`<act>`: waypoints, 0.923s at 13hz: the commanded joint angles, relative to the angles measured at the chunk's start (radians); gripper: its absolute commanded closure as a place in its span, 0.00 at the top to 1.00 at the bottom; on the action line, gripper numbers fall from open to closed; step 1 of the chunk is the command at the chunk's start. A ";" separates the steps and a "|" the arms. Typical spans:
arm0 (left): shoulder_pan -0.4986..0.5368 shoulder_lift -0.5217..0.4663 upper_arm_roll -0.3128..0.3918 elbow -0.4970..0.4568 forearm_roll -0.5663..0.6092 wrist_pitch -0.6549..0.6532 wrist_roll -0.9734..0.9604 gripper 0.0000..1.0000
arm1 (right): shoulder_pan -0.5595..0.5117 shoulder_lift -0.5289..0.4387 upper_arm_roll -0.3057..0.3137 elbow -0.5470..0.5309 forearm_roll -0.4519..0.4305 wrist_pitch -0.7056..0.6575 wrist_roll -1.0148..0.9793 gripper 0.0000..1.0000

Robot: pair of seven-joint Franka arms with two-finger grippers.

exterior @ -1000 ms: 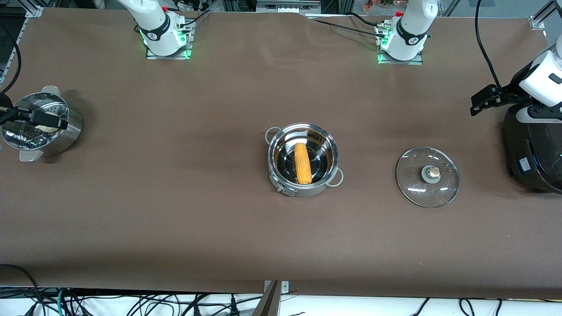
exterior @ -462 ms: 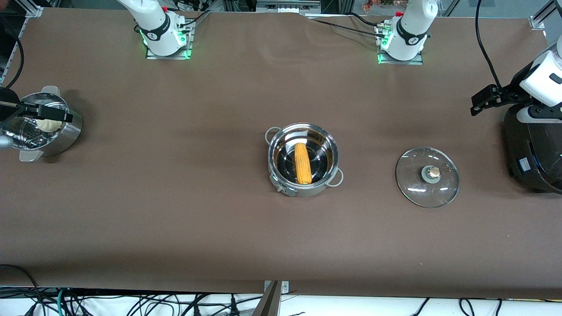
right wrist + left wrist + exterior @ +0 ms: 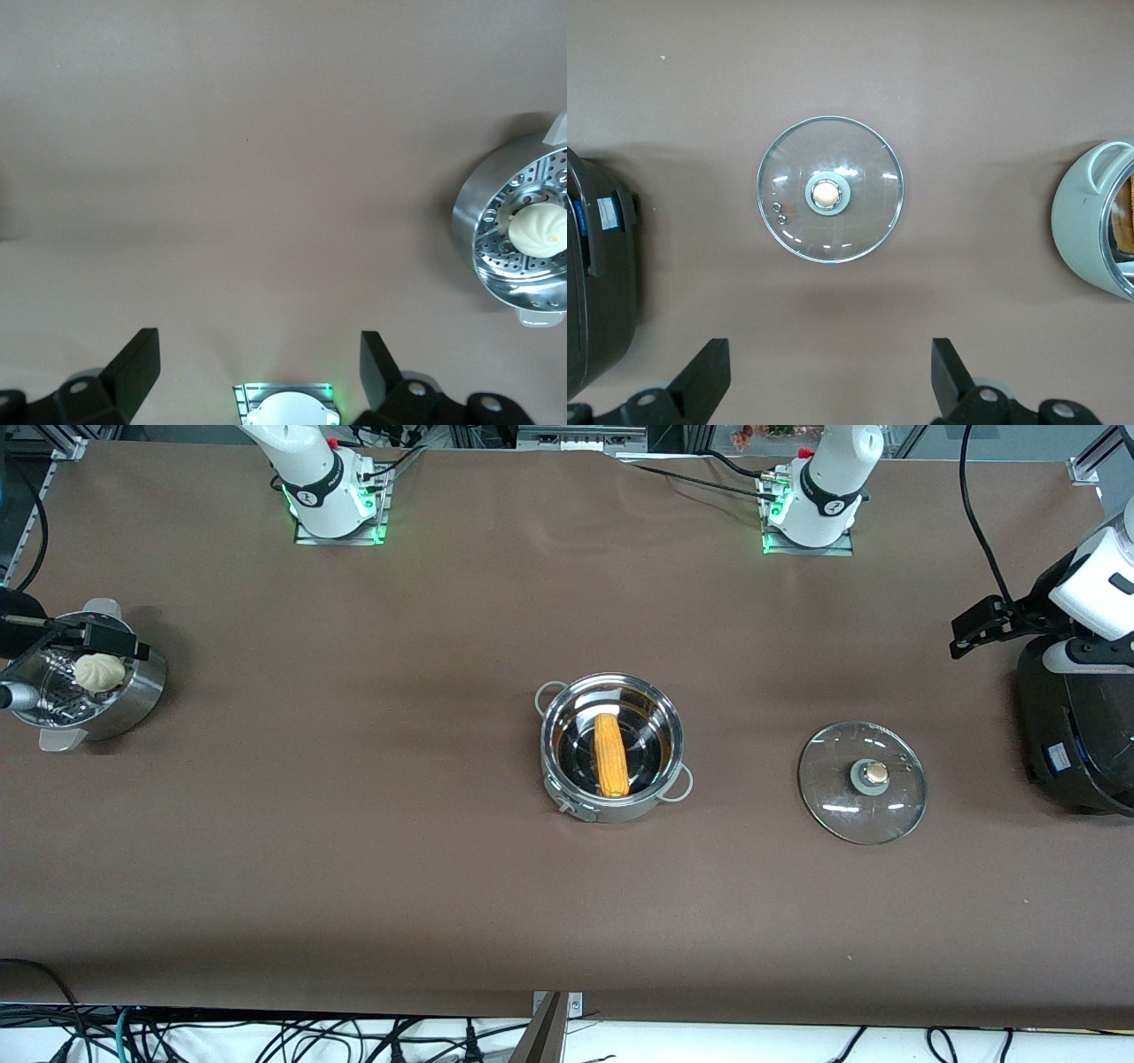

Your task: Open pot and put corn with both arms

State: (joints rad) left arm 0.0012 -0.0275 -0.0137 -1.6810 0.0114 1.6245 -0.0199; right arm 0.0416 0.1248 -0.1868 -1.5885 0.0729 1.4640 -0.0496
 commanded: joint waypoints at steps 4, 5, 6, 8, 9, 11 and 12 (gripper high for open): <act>0.008 0.000 0.001 0.004 -0.021 -0.011 0.025 1.00 | 0.003 -0.051 0.062 -0.088 -0.097 0.079 -0.013 1.00; 0.008 0.000 0.001 0.004 -0.021 -0.011 0.025 1.00 | 0.000 -0.060 0.091 -0.084 -0.113 0.082 -0.006 1.00; 0.008 0.000 0.001 0.004 -0.021 -0.011 0.025 1.00 | 0.001 -0.066 0.102 -0.074 -0.116 0.082 -0.001 1.00; 0.008 0.000 0.001 0.004 -0.021 -0.011 0.025 1.00 | 0.010 -0.070 0.105 -0.074 -0.116 0.081 0.001 1.00; 0.008 0.000 0.003 0.004 -0.021 -0.011 0.025 1.00 | 0.014 -0.071 0.105 -0.076 -0.116 0.079 -0.001 1.00; 0.008 0.000 0.001 0.004 -0.021 -0.011 0.025 1.00 | 0.029 -0.074 0.110 -0.074 -0.116 0.087 0.001 1.00; 0.008 0.000 0.003 0.004 -0.021 -0.011 0.025 1.00 | 0.029 -0.076 0.112 -0.070 -0.116 0.107 0.001 1.00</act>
State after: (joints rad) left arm 0.0021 -0.0275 -0.0129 -1.6810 0.0114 1.6245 -0.0189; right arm 0.0621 0.0711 -0.0788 -1.6534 -0.0286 1.5490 -0.0504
